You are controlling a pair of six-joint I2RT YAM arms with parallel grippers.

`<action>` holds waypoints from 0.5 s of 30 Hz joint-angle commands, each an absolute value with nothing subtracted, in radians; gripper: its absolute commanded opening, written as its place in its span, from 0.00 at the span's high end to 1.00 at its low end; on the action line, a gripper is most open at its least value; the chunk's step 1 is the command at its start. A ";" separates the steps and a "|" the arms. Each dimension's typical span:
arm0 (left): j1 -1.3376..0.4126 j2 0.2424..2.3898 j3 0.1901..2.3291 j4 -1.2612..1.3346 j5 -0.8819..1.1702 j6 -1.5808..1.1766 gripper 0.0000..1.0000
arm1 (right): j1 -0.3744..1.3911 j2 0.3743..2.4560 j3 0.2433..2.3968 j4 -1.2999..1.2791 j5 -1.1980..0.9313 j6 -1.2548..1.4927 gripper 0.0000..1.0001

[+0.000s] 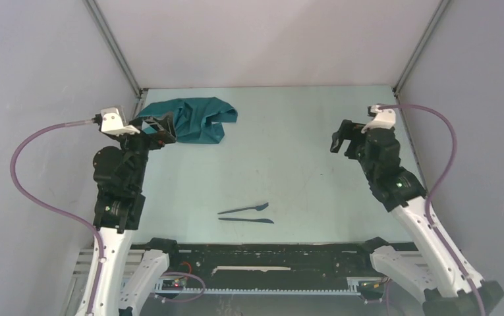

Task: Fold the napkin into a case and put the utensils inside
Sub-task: Move the crumpled napkin to the center of the board.

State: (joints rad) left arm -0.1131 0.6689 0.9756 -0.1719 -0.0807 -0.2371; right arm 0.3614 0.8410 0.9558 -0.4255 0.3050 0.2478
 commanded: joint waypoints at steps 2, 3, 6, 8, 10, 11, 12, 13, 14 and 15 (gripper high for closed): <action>-0.096 0.681 0.913 -0.028 -0.163 -0.262 0.01 | 0.424 0.941 0.950 -0.232 0.412 0.253 0.01; -0.095 0.685 0.906 -0.023 -0.166 -0.267 0.01 | 0.433 0.967 0.956 -0.219 0.415 0.264 0.01; -0.092 0.704 0.895 -0.018 -0.170 -0.285 0.01 | 0.463 1.049 0.970 -0.147 0.403 0.302 0.01; -0.090 0.725 0.899 -0.025 -0.176 -0.300 0.00 | 0.487 1.120 0.986 -0.103 0.413 0.362 0.01; -0.089 0.748 0.907 -0.049 -0.185 -0.311 0.00 | 0.511 1.224 1.026 -0.077 0.414 0.460 0.01; -0.088 0.759 0.910 -0.055 -0.188 -0.319 0.00 | 0.520 1.271 1.041 -0.038 0.388 0.512 0.00; -0.088 0.768 0.914 -0.060 -0.188 -0.325 0.00 | 0.534 1.323 1.054 -0.003 0.352 0.578 0.00; -0.086 0.776 0.919 -0.065 -0.186 -0.329 0.00 | 0.550 1.381 1.065 0.053 0.313 0.622 0.00; -0.085 0.781 0.923 -0.068 -0.183 -0.331 0.00 | 0.567 1.437 1.082 0.101 0.274 0.661 0.00; -0.083 0.785 0.925 -0.070 -0.177 -0.334 0.00 | 0.585 1.498 1.109 0.140 0.239 0.697 0.00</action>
State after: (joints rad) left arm -0.0956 0.7704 0.8921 -0.0811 -0.1589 -0.3012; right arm 0.5251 1.3354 1.0260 -0.0803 0.3519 0.4686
